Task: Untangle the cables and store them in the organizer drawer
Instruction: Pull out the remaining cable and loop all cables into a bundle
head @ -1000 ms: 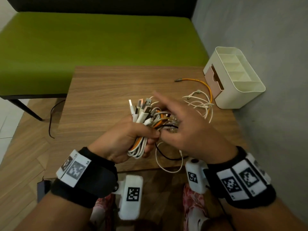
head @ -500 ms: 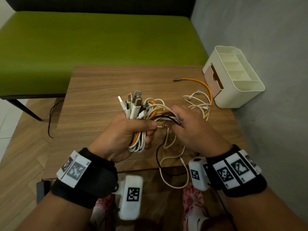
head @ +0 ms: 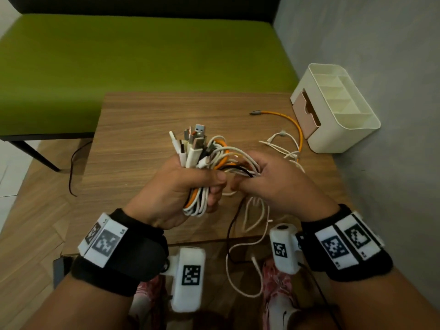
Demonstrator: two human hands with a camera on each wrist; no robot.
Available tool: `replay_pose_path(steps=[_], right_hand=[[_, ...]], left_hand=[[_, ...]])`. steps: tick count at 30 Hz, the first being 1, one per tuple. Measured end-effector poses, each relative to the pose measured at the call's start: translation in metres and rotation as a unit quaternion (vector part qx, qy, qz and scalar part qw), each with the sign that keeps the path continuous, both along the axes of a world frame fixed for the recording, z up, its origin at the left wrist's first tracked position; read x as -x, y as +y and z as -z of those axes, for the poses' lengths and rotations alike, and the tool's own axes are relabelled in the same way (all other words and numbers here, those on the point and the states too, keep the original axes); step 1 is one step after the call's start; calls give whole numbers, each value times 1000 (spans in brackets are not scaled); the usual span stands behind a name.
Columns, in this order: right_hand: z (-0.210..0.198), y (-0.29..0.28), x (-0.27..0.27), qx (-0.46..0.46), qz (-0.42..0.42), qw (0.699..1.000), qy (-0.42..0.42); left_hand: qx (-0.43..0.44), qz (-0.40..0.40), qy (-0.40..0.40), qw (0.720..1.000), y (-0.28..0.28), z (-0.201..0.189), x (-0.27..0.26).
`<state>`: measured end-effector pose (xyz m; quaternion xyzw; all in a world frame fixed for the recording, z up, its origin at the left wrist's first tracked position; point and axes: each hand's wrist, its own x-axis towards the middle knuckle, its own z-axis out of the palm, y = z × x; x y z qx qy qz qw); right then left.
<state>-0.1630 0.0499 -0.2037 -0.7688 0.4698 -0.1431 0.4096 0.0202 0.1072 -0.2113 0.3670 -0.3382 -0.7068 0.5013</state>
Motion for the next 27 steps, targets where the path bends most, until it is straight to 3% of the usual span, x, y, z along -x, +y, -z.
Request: replay_pose_path(steps=[4, 8, 10, 14, 17, 19, 21, 23, 24, 27], right_hand=[[-5, -1, -3, 23, 50, 997, 60], [-2, 0, -7, 145, 84, 947, 273], [-4, 0, -5, 136, 94, 930, 329], [-10, 1, 6, 19, 46, 928, 368], [-22, 2, 15, -3, 1, 964, 266], [-32, 5, 14, 23, -5, 995, 101], [-32, 8, 9, 26, -10, 995, -94], [-27, 12, 4, -14, -3, 975, -220], [-24, 13, 1, -47, 7, 970, -240], [-14, 13, -4, -79, -3, 983, -166]], left_hand=[[12, -36, 58, 998, -6, -1, -1], [29, -62, 112, 991, -8, -5, -2], [31, -64, 117, 991, -8, -5, -4], [8, -64, 86, 994, -9, -4, -9], [-13, -42, 55, 998, -7, -2, -9], [-15, -24, 39, 999, -5, -1, -6], [-10, -5, 26, 1000, -2, -1, -2], [-6, 20, 19, 1000, -1, -1, 1], [0, 32, 15, 999, -1, -1, 1], [27, 38, 5, 999, -1, -1, -2]])
